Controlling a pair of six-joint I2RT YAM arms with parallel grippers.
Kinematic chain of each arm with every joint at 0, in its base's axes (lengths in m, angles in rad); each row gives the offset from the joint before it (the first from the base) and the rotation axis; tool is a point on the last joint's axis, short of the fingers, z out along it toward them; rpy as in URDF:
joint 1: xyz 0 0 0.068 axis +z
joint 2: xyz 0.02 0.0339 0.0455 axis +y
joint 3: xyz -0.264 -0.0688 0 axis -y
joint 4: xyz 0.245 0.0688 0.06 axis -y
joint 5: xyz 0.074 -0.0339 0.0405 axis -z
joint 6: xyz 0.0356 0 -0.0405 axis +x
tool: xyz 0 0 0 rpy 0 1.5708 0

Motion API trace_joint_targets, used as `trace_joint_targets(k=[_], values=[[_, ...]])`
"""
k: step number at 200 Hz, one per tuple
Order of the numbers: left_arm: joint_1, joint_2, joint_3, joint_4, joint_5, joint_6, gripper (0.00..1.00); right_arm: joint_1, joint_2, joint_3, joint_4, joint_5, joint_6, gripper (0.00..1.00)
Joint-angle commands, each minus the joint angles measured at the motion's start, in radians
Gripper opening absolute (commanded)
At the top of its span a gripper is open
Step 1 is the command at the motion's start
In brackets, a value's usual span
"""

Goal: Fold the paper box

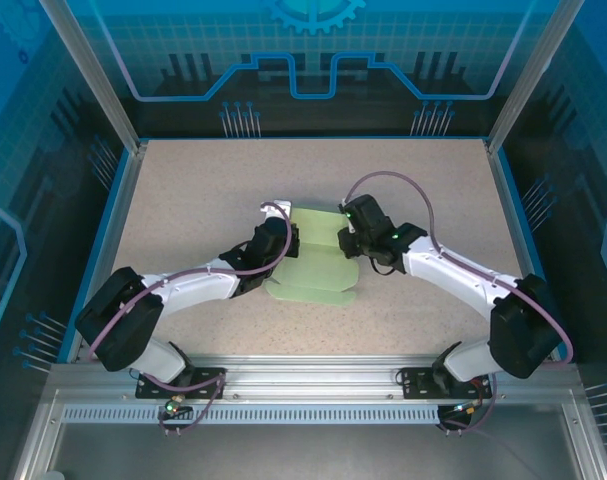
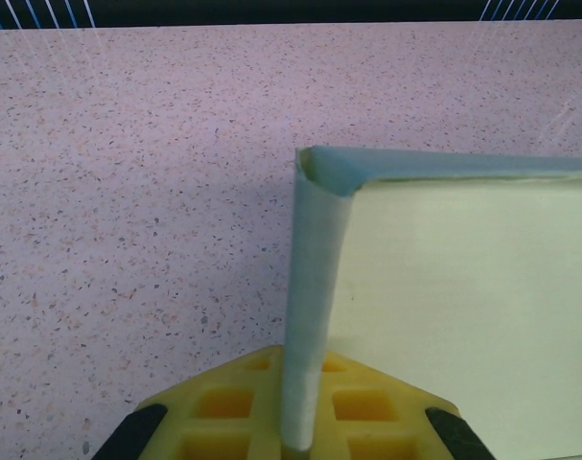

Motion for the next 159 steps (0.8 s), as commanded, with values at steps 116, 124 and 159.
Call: trace_joint_targets(k=[116,124,159], values=[[-0.020,-0.023,0.004,0.021,0.010,0.000,0.01,0.049,0.115,0.095,-0.201,0.363,0.026,0.19],[-0.019,-0.022,0.005,0.019,0.009,0.001,0.01,0.054,0.121,0.102,-0.216,0.377,0.025,0.19],[-0.019,-0.017,0.013,0.013,0.003,0.004,0.01,0.061,0.152,0.124,-0.273,0.424,0.029,0.21]])
